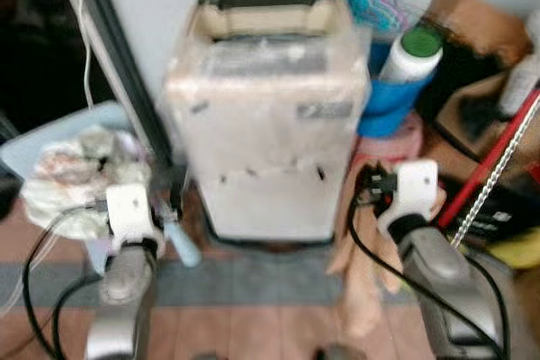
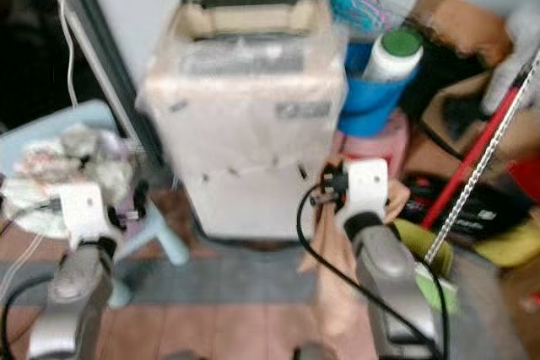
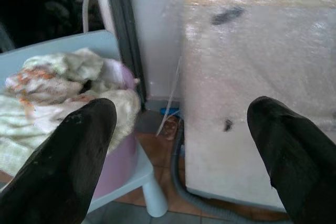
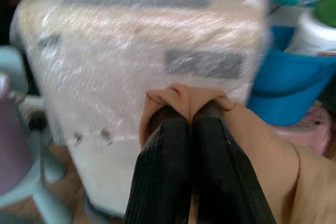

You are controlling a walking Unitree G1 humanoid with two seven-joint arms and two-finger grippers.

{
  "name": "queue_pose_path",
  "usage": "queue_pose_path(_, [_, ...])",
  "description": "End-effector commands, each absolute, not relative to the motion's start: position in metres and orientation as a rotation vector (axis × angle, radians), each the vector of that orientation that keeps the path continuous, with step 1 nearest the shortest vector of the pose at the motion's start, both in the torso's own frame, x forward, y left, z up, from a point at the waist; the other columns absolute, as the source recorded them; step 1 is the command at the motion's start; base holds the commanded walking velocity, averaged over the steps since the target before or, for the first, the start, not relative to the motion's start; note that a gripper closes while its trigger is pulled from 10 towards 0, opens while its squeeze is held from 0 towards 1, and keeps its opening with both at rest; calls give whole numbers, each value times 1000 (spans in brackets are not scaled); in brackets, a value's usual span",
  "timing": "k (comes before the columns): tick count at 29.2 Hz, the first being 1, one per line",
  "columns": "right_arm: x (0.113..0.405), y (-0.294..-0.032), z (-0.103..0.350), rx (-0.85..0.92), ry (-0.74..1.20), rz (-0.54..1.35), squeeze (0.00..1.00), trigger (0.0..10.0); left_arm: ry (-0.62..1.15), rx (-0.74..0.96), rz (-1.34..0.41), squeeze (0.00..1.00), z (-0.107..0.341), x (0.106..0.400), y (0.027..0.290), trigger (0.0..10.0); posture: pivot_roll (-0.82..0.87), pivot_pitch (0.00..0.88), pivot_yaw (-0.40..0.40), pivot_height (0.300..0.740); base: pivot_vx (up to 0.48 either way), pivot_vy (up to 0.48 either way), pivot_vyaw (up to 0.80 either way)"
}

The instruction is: Clothes washing

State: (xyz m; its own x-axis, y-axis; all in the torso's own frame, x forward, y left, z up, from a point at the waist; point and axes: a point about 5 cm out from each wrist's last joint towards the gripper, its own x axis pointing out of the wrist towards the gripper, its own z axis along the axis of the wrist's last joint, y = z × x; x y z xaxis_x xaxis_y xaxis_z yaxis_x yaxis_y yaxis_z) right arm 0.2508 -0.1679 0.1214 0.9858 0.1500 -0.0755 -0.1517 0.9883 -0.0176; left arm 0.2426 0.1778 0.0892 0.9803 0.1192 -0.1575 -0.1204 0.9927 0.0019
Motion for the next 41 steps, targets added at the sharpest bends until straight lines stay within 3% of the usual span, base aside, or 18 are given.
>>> queue_pose_path(1, [254,-159,132,-6,19,178,0,10000,167,3,136,0,89,241,185,10000,-51,0,48,740,319,360,0])
queue_pose_path(10, [255,-160,132,-8,21,173,0,10000,168,1,122,0,88,242,182,10000,-53,0,49,740,314,311,0])
queue_pose_path(15, [256,-161,131,-4,36,149,0,10000,167,11,116,0,88,244,180,10000,-54,0,49,740,0,0,0])
queue_pose_path(28, [259,-162,131,-6,36,138,0,10000,158,16,89,0,89,245,177,10000,-50,0,47,740,69,0,-715])
queue_pose_path(41, [258,-160,130,-11,38,152,0,10000,148,-5,105,0,90,244,177,10000,-48,0,43,740,88,0,0])
